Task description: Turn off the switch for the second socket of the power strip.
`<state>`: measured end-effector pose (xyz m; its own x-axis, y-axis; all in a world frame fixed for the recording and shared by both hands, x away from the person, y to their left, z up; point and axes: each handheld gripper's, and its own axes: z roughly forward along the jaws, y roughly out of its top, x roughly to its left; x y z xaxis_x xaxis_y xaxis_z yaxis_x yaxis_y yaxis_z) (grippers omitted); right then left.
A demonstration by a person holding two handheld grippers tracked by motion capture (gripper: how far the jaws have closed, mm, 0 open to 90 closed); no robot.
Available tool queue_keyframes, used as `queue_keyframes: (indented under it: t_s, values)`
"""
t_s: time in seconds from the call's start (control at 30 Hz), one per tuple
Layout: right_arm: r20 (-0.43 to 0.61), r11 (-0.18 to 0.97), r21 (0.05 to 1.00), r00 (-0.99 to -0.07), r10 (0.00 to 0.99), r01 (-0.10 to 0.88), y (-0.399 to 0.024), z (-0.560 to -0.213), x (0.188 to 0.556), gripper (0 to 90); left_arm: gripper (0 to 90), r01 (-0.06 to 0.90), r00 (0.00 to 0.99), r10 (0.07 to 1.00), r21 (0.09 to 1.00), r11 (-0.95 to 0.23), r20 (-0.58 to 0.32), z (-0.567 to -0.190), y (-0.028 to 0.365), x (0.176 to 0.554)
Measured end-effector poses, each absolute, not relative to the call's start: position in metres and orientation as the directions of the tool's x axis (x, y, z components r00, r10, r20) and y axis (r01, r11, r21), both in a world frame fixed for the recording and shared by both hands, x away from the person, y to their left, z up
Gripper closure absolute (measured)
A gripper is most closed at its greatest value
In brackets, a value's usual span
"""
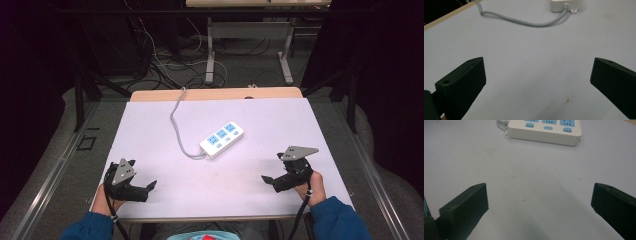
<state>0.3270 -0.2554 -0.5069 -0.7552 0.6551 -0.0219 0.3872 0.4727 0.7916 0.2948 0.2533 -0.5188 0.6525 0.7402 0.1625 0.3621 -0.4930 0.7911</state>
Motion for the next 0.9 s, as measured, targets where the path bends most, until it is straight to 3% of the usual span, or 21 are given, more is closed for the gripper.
queue_keyframes:
  t_s: [0.9]
  values:
    - [-0.004,0.507,0.751,-0.765,0.645,0.423,-0.23,-0.505,0.364,0.3,0.0,0.361,0.664,0.729,0.781,-0.509,0.168,-0.518,0.253,0.296]
